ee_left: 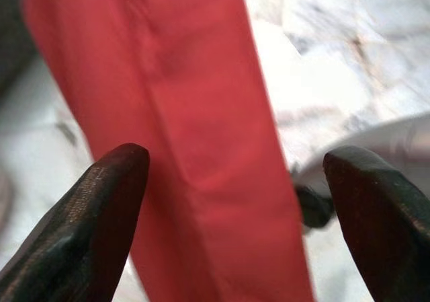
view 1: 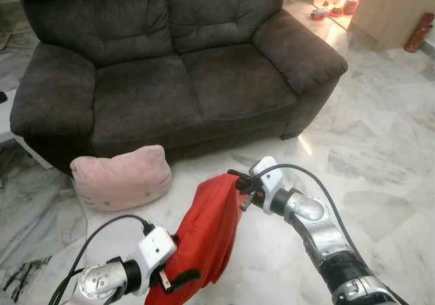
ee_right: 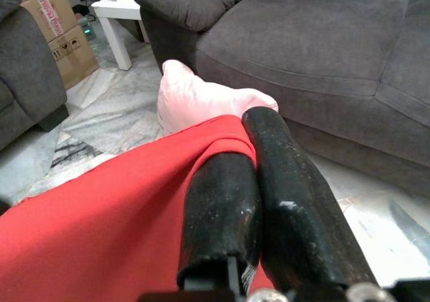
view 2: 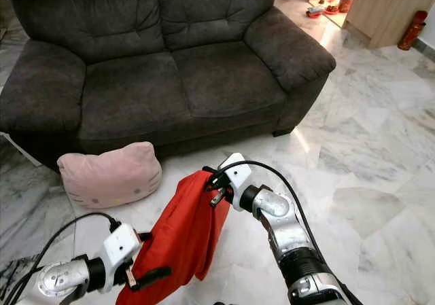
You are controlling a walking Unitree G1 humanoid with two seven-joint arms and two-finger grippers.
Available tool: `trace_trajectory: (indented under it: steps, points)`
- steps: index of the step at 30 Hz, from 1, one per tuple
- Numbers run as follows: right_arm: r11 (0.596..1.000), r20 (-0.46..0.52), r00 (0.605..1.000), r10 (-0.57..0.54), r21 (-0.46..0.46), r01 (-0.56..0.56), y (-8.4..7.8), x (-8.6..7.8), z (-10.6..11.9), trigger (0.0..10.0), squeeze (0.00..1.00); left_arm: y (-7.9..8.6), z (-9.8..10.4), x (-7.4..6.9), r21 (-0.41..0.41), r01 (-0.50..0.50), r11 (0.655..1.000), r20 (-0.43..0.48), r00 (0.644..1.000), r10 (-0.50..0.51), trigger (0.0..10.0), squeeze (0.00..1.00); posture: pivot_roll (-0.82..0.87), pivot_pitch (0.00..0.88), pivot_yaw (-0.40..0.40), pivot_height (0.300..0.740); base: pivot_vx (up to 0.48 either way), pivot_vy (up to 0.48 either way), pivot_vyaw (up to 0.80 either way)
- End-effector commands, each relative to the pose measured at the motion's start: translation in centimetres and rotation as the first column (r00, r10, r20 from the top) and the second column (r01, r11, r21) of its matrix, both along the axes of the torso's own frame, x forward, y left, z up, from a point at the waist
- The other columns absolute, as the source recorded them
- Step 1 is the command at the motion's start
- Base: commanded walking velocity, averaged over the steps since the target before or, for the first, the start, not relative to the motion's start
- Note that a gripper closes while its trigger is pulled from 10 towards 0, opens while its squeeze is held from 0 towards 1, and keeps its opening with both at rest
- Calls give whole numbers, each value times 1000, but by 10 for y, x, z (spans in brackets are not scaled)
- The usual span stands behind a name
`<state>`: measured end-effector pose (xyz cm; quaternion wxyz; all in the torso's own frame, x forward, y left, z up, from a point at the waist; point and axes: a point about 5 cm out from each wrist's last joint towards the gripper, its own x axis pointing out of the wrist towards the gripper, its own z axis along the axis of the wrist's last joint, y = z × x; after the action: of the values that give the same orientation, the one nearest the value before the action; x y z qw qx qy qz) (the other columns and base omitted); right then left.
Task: Move the pillow to the sofa from floor
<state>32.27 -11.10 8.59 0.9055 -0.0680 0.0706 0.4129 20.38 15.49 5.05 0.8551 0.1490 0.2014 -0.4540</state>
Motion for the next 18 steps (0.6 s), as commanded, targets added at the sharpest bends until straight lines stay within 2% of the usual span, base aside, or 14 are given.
trace_trajectory:
  steps: [1, 3, 7, 16, 18]
  points:
    - [999, 98, 995, -6, 54, 0, 4, 11, 26, 10000, 0, 5, -17, -10, 58, 13, 998, -77, 997, -9, 10000, 0, 11, 105, -17, 740, 0, 0, 0]
    - [998, 102, 995, -6, 57, 0, 4, 12, 28, 10000, 0, 13, -28, -13, 110, -8, 994, -95, 995, 19, 10000, 0, 12, 104, -17, 740, 0, 0, 0]
    - [998, 112, 994, -5, 63, -2, 4, 13, 31, 10000, 0, 21, -41, -14, 151, -71, 986, -101, 991, 87, 10000, 0, 10, 107, -18, 740, 0, 0, 0]
    - [997, 134, 991, -3, 77, -7, 4, 16, 41, 10000, 0, 24, -63, -13, 168, -148, 975, -111, 980, 168, 10000, 0, -2, 109, -20, 740, 0, 0, 0]
    - [997, 139, 990, -5, 77, -5, 4, 17, 42, 10000, 0, 22, -64, -10, 136, -162, 977, -101, 979, 176, 10000, 0, 1, 105, -8, 740, 0, 0, 0]
